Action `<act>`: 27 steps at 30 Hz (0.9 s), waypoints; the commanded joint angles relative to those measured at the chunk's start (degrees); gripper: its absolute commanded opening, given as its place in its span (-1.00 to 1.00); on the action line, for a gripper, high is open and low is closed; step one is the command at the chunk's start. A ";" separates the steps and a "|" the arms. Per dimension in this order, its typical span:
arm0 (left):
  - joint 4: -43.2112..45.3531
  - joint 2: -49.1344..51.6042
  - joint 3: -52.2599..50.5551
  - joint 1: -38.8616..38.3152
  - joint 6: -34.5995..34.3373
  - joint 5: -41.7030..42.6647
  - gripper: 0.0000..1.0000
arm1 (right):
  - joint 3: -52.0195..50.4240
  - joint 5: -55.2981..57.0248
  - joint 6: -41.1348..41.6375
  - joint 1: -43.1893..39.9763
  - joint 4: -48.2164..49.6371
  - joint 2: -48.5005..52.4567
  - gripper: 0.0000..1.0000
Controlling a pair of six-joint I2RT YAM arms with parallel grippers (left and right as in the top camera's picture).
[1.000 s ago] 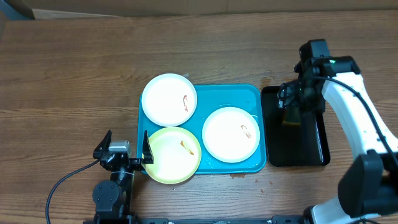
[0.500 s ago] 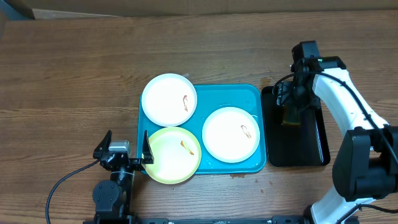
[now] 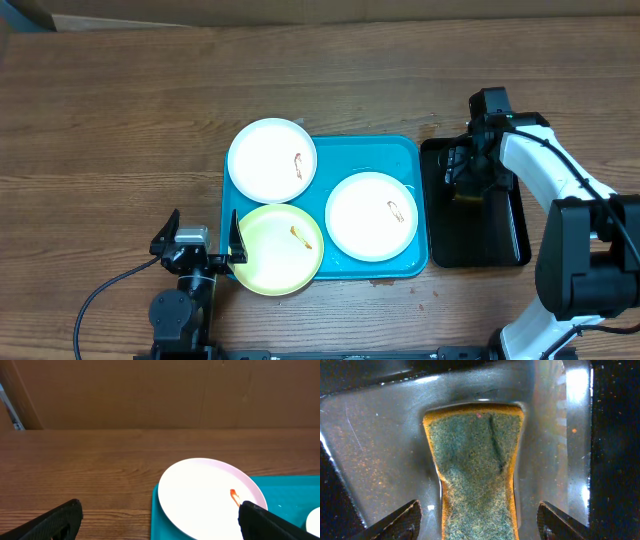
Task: Clean dirty plates on tray and stack at the side
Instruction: 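Raise the right arm and move the right gripper over the sponge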
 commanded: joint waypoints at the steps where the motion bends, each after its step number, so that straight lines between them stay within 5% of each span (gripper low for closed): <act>1: 0.00 -0.59 -0.22 0.33 1.07 -0.57 1.00 | -0.35 -0.66 0.46 -0.24 0.33 -0.04 0.51; 27: 0.00 -0.57 -0.22 0.33 1.07 -0.57 1.00 | -0.35 -0.66 0.44 -0.24 0.57 -0.04 0.62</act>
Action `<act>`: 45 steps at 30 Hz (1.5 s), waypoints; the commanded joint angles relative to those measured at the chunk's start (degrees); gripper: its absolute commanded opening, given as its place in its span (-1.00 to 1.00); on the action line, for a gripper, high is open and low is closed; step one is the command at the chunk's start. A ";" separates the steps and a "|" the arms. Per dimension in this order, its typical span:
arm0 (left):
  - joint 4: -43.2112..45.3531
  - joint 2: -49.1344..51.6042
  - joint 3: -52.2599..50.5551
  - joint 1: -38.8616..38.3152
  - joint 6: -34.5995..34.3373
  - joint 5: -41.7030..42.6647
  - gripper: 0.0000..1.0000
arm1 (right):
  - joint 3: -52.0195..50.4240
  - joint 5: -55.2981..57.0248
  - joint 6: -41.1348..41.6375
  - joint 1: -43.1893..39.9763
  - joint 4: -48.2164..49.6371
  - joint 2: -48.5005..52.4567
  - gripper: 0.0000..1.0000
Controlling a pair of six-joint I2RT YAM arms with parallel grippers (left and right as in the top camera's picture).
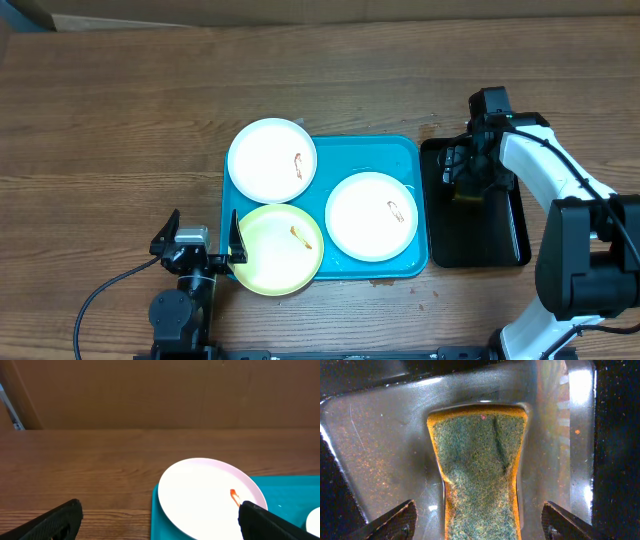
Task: Clean dirty plates on tray and stack at the side
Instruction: 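Raise the right arm and move the right gripper over the sponge, then lift the left arm and reach toward the plates on the blue tray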
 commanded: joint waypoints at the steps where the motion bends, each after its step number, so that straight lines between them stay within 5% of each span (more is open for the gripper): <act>1: 0.02 -0.57 -0.22 0.35 1.09 -0.57 1.00 | -0.35 -0.24 0.42 -0.22 0.37 -0.04 0.62; 42: 1.95 -0.57 -0.22 0.37 0.76 -0.70 1.00 | -0.17 -1.79 0.46 -0.22 0.42 -0.04 0.75; 45: 3.08 -0.55 0.55 0.35 -6.43 0.11 1.00 | 1.36 -4.00 0.44 -0.22 -0.37 -0.04 0.75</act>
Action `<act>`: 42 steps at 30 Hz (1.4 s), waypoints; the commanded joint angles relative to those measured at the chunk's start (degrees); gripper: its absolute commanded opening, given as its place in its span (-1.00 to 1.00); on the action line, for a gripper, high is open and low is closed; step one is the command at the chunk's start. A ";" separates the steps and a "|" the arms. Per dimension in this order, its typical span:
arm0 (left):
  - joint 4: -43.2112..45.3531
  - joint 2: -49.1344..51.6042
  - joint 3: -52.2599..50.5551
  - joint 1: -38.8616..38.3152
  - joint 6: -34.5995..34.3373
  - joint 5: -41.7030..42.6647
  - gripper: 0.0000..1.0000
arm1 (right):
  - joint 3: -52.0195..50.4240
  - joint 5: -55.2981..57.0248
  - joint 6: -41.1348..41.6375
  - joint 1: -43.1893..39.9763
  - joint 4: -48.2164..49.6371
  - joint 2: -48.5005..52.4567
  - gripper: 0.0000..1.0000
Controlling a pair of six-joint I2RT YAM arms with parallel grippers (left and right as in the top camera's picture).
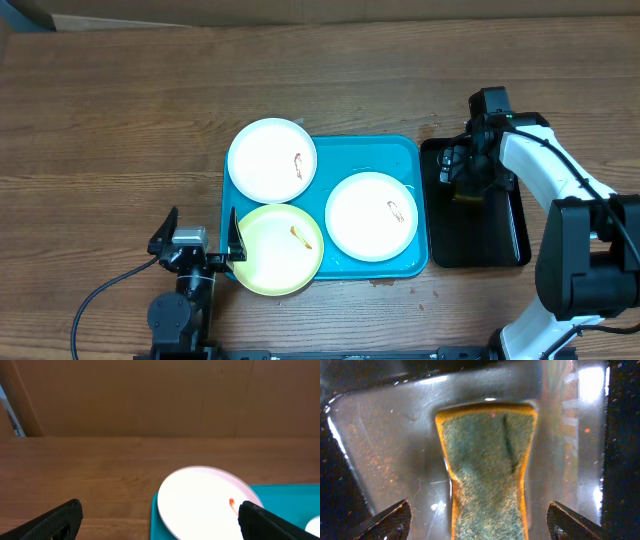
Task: Clean dirty plates on tray and stack at the side
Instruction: 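Lift the left arm and reach toward the plates on the blue tray, then grasp the rim of the top-left white plate with the left gripper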
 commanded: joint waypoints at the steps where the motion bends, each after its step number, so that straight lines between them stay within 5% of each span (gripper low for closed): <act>1: -1.07 -0.52 1.53 0.33 -7.52 1.20 1.00 | 2.14 -2.95 0.44 -0.22 -0.61 -0.04 0.75; 9: -23.54 10.62 26.88 0.33 -9.92 6.21 1.00 | 4.94 -3.45 0.39 -0.22 -2.16 -0.04 0.95; 17: -57.72 44.63 67.14 0.22 -9.94 15.26 1.00 | 4.92 -3.45 0.42 -0.22 -1.86 -0.04 1.00; 21: -66.49 57.79 78.60 0.22 -9.97 20.17 1.00 | 4.92 -3.45 0.42 -0.22 -1.25 -0.04 1.00; 26: -67.93 67.82 78.93 -0.33 -15.96 30.40 0.96 | 4.92 -3.48 0.42 -0.22 -0.96 -0.04 1.00; 28: -68.39 70.93 77.83 -2.25 -19.10 29.70 0.11 | 4.92 -3.45 0.42 -0.22 -0.98 -0.04 1.00; 29: -68.65 72.57 77.29 -3.91 -19.19 28.70 -0.19 | 4.92 -3.45 0.42 -0.22 -0.96 -0.04 1.00; 30: -69.11 73.96 77.02 -5.53 -19.34 27.28 -0.28 | 4.92 -3.45 0.42 -0.22 -0.98 -0.04 1.00; 35: -71.28 80.63 76.78 -17.07 -22.80 13.66 0.08 | 4.92 -3.45 0.42 -0.22 -0.98 -0.04 1.00; 42: -68.02 92.21 76.76 -28.50 -29.09 6.91 0.13 | 4.92 -3.45 0.42 -0.22 -0.96 -0.04 1.00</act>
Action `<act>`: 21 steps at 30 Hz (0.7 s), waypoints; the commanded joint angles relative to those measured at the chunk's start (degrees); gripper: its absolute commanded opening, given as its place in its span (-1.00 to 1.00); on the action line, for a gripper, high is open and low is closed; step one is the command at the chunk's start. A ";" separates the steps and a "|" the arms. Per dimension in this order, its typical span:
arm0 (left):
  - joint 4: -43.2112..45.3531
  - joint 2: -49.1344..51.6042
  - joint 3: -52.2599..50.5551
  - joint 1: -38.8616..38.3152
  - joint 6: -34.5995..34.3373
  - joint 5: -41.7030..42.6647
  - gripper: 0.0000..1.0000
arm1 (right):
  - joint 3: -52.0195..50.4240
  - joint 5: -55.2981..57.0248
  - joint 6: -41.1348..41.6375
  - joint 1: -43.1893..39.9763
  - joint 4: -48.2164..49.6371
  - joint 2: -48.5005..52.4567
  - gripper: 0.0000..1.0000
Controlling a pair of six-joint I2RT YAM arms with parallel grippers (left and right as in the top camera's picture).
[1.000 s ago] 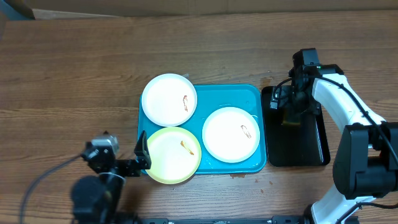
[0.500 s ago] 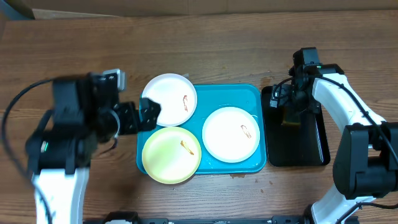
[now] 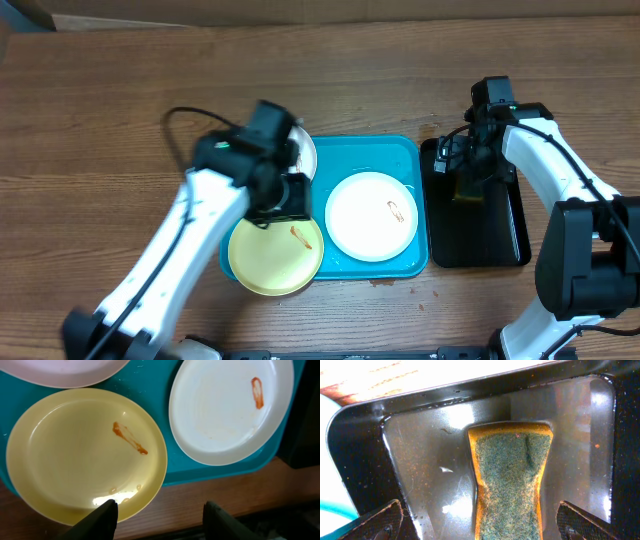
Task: Clean dirty plates on tray and stack at the side
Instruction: 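Grasp the rim of the top-left white plate with the left gripper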
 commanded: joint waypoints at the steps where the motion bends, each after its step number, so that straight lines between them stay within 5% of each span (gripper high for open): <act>1: 2.67 5.88 -0.22 -3.85 -4.22 -4.42 0.13 | 1.11 -0.28 0.22 -0.24 0.35 -0.04 1.00; 9: 12.20 15.56 -0.20 -6.80 -4.11 -4.59 -0.17 | 1.11 -0.28 0.22 -0.24 0.35 -0.04 1.00; 21: 15.58 22.88 -0.28 -7.89 -4.15 -8.92 -0.28 | 1.11 -0.28 0.22 -0.24 0.35 -0.04 1.00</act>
